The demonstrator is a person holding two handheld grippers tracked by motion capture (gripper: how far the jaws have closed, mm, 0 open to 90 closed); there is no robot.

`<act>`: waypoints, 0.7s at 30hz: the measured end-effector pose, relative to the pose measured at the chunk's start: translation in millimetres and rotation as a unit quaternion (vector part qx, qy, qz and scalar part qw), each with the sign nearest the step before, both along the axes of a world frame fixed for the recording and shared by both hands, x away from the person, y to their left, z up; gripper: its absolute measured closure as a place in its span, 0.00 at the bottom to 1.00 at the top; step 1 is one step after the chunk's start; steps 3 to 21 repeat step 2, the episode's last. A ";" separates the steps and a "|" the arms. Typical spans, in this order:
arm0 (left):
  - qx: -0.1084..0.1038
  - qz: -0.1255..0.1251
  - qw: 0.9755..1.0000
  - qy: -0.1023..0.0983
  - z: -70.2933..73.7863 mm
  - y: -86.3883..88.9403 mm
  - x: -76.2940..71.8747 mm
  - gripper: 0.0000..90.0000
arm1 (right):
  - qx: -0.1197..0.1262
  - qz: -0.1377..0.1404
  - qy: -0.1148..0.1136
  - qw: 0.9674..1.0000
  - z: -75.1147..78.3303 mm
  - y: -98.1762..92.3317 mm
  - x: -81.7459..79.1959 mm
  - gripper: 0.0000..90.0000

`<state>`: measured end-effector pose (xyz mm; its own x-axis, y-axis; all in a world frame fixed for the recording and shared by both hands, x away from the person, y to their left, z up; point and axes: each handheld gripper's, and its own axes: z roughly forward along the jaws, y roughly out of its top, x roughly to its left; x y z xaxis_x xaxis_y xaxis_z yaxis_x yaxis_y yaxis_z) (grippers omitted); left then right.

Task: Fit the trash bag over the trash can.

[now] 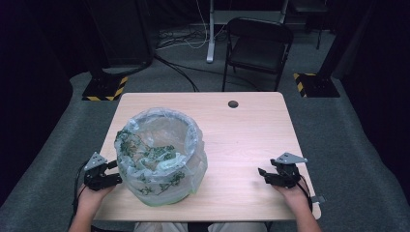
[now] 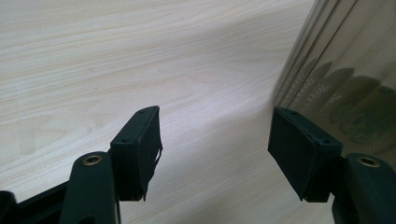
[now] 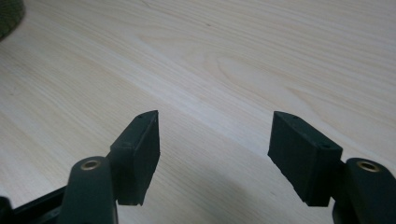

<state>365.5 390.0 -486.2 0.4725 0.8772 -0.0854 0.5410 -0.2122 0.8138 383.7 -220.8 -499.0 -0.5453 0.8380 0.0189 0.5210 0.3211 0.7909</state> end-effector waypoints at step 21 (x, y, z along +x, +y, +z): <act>0.002 -0.001 1.000 0.001 -0.2 -1.5 2.7 0.37 | 0.007 -0.011 0.002 1.000 -1.6 -6.3 -0.3 0.35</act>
